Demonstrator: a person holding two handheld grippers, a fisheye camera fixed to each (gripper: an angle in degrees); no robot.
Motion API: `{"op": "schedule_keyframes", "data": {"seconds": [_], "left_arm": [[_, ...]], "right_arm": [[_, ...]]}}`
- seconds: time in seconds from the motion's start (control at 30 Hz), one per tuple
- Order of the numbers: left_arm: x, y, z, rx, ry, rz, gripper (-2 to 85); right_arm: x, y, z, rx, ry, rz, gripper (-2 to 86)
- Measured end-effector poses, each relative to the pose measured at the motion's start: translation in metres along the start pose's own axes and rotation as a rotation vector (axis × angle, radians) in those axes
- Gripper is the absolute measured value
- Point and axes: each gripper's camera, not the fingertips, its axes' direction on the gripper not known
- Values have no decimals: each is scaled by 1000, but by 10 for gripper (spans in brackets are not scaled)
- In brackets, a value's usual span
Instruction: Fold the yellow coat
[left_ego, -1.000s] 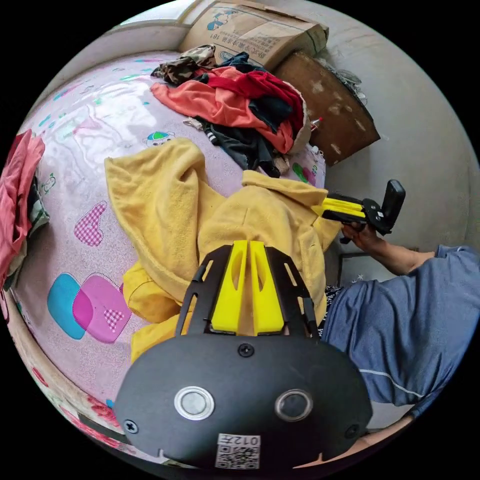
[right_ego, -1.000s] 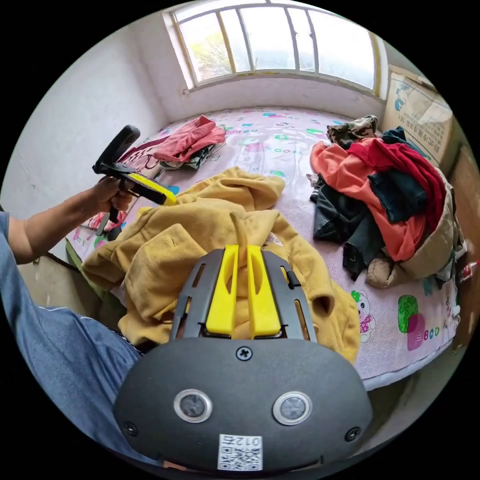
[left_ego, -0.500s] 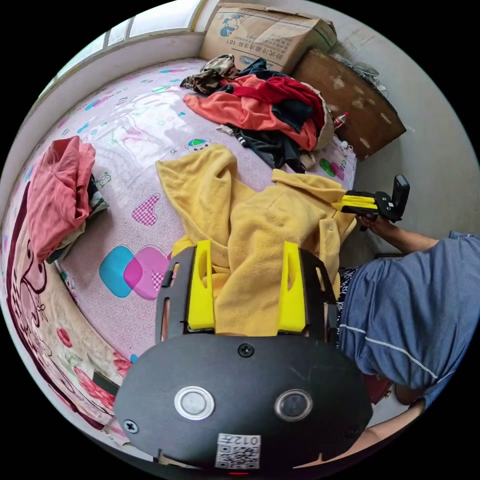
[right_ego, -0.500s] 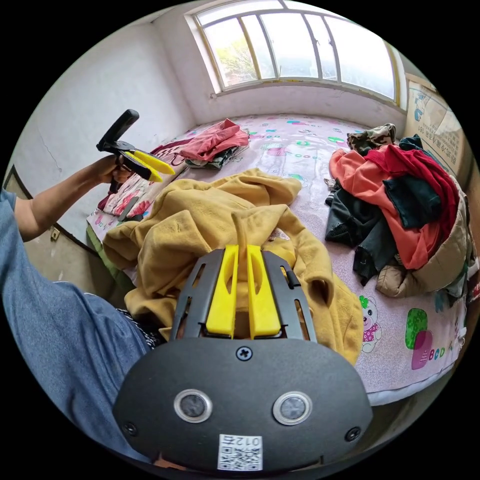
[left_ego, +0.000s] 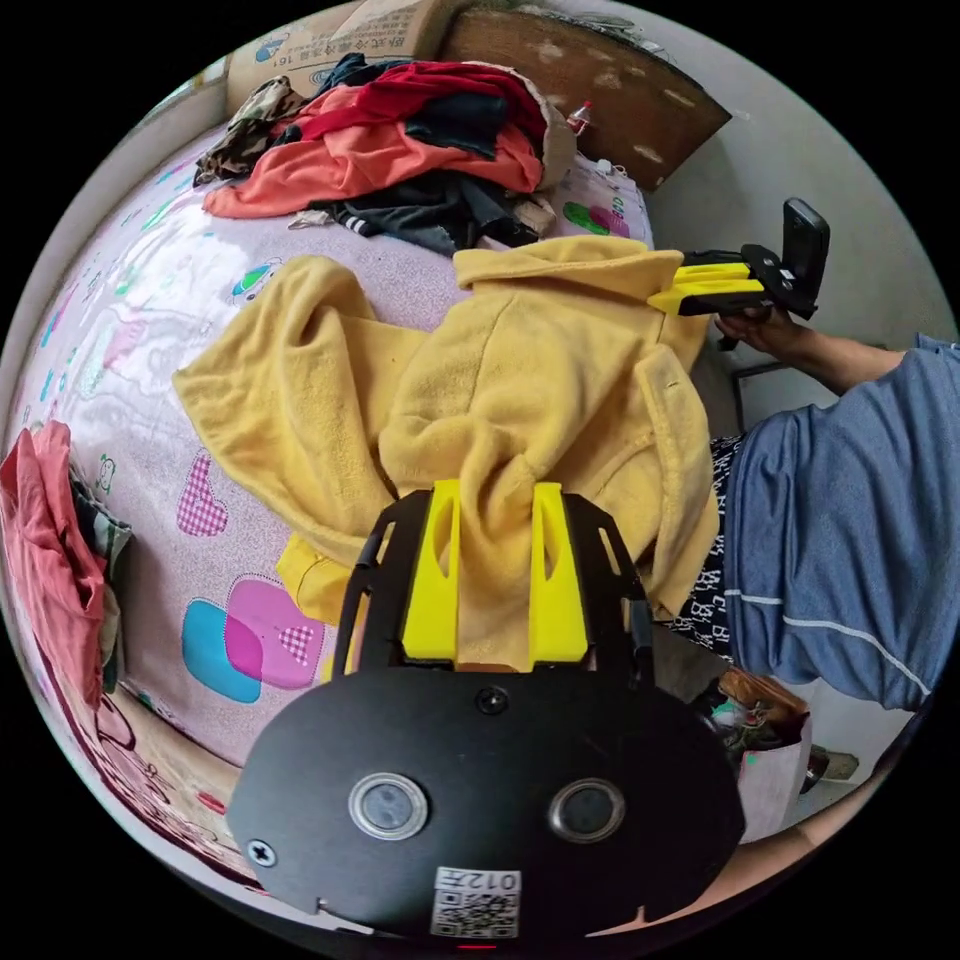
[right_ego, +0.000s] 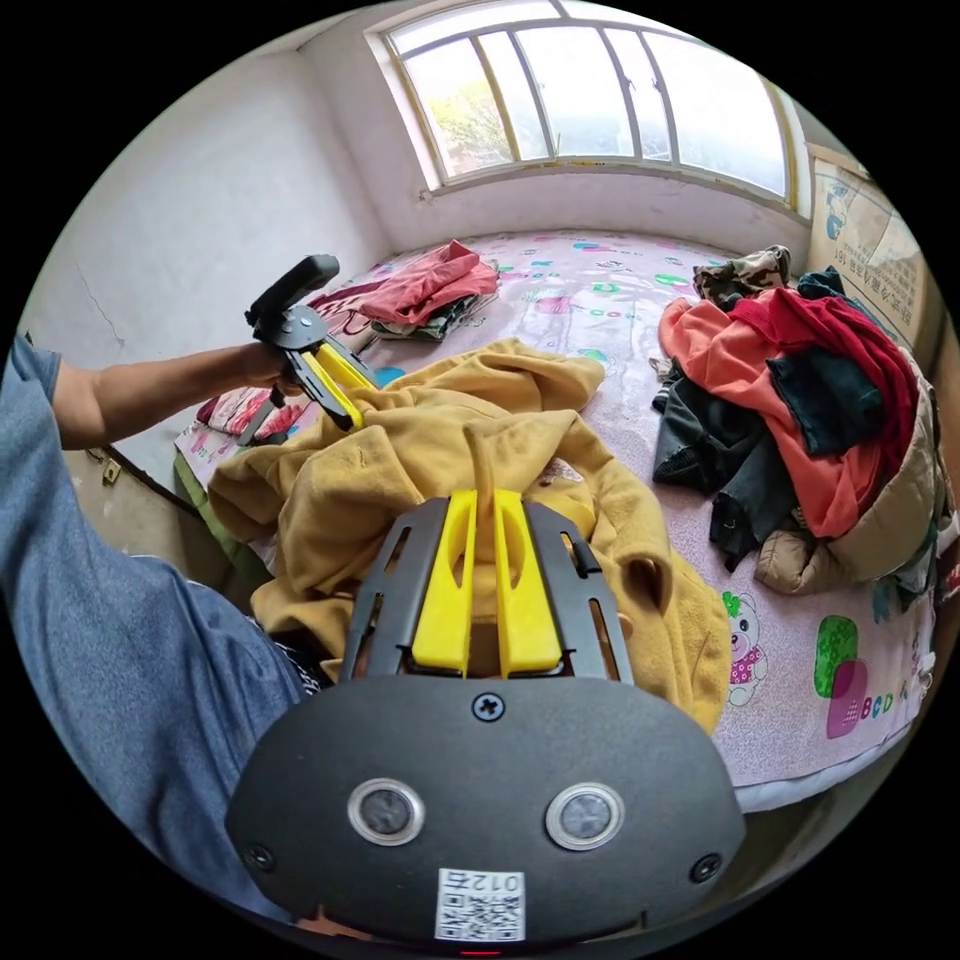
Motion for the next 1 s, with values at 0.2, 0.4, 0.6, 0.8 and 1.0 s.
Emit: {"op": "schedule_keyframes", "data": {"seconds": [0.2, 0.4, 0.6, 0.8, 1.0], "left_arm": [[-30, -14, 49, -49, 267, -175, 118], [22, -25, -5, 88, 29, -138, 66], [106, -23, -102, 251, -272, -163, 50], [197, -29, -126, 271, -424, -145, 44], [261, -40, -86, 218, -469, -239, 41]], "right_arm": [[-12, -7, 12, 32, 18, -17, 25], [-60, 10, 21, 53, 266, -167, 26], [-39, 78, -26, 127, 246, -108, 31], [83, 113, -35, 52, 148, 6, 95], [206, 68, -18, 86, -92, -39, 117]]}}
